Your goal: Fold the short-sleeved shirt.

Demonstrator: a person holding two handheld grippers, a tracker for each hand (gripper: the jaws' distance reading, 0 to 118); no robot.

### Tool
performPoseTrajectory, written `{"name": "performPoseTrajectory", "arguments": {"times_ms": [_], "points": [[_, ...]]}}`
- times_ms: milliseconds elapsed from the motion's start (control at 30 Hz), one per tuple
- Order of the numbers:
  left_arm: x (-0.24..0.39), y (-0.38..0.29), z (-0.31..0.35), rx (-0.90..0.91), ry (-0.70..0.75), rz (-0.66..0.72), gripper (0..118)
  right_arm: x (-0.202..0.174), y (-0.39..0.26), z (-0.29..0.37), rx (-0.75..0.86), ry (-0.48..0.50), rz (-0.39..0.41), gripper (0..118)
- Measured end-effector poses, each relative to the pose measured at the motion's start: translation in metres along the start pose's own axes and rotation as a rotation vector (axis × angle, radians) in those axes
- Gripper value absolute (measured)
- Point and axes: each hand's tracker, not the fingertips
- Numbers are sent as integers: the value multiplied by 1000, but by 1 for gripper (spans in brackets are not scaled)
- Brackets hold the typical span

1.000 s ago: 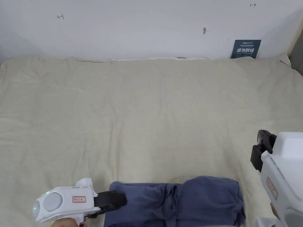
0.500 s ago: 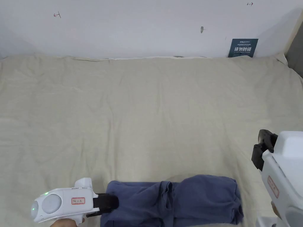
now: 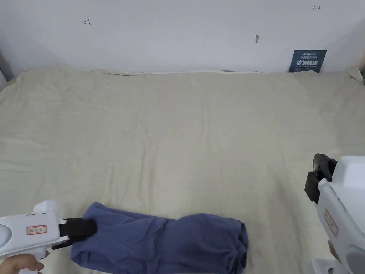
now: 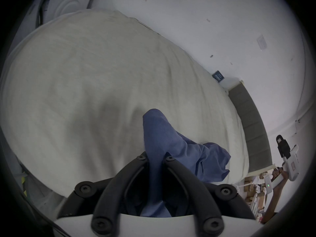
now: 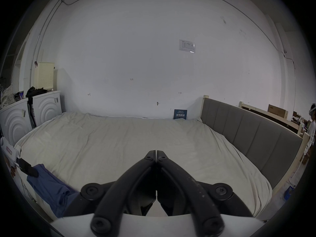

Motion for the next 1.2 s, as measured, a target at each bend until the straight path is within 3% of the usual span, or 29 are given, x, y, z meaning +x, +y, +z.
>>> {"name": "performPoseTrajectory", "arguments": {"times_ms": [267,500,800,1000,1067,1100,1133,1167,1200], "points": [[92,-10,10,14,-60,-102,13,-1,-1,1,1,14,-5,1],[168,-17,-32,-88,-192,-212,13,9,-1,8,7,-4,-17,1],[258,-60,-132,-247,-157,-254,13,20,-3,14,7,-26,-19,1],[279,-97,-175,-284,-79,-385,15,29,-4,16,1,-40,-23,1],[282,-98,-173,-281,-86,-391,34,32,-4,16,1,-44,-24,1],[286,-101,-154,-265,-139,-381,55,33,-4,17,1,-46,-24,1],[288,-100,-149,-254,-180,-368,87,33,-4,17,1,-49,-24,1],[290,-99,-144,-247,-179,-363,108,34,-4,17,1,-50,-25,1],[293,-97,-137,-230,-173,-366,118,35,-4,17,0,-51,-28,1]]}}
